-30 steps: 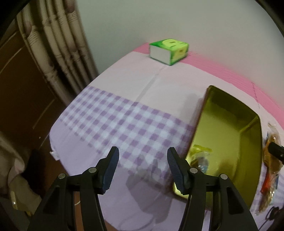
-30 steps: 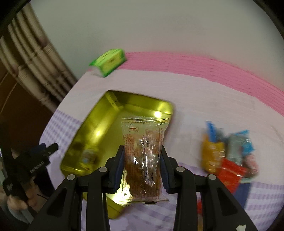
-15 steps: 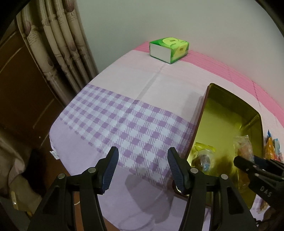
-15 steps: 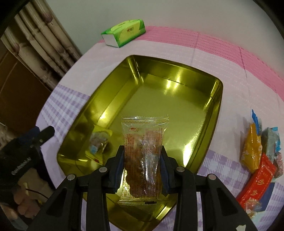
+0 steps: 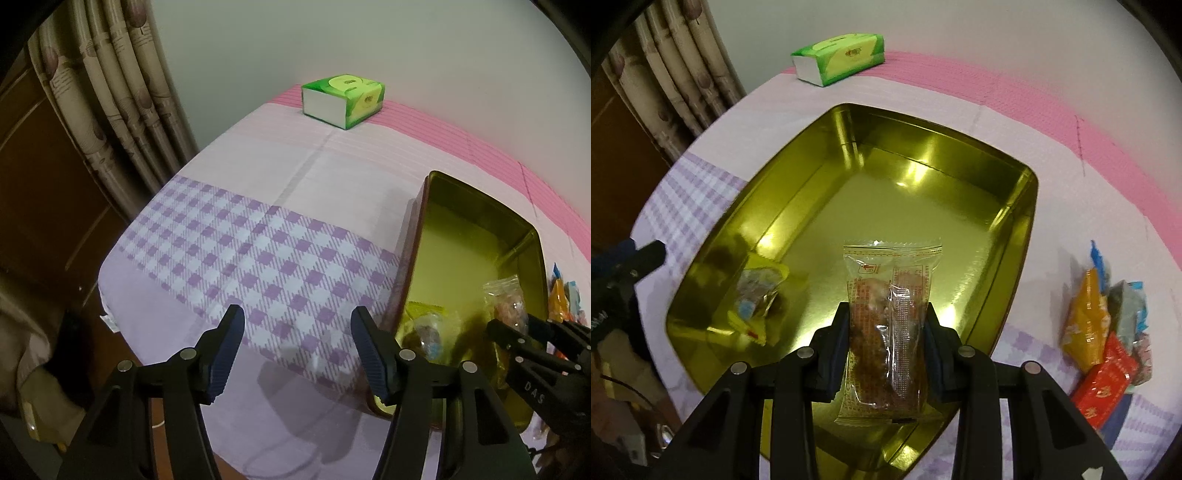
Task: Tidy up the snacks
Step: 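Carry the cookie bag over the gold tin and release it with the right tool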
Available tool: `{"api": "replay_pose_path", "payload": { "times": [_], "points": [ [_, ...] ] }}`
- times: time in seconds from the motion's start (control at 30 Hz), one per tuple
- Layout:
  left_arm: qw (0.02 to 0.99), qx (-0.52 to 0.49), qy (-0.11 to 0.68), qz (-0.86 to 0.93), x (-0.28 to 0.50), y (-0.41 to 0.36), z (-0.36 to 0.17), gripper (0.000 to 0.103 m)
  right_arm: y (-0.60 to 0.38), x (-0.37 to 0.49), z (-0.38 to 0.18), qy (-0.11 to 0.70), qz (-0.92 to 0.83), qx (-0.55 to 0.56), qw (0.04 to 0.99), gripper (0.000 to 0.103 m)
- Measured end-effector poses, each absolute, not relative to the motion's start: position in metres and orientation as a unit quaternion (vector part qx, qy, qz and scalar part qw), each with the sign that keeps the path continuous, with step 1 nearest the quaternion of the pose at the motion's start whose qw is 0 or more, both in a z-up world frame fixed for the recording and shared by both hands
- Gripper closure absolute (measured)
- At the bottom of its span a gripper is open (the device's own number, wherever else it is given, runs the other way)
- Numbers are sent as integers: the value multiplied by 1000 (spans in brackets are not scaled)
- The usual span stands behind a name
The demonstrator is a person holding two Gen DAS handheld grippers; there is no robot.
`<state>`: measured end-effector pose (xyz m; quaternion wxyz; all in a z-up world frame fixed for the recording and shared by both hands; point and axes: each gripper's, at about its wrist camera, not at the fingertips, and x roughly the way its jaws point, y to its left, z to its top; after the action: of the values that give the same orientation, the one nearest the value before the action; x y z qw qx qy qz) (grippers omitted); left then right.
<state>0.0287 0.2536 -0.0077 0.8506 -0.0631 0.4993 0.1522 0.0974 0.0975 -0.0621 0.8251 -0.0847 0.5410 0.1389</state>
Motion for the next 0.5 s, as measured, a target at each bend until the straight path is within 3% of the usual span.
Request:
{"api": "replay_pose_path", "payload": {
  "times": [0.5],
  "points": [
    [851,-64,499,150,29,254,-8,42,97,101,-65,543,134,-97,823,68]
  ]
}}
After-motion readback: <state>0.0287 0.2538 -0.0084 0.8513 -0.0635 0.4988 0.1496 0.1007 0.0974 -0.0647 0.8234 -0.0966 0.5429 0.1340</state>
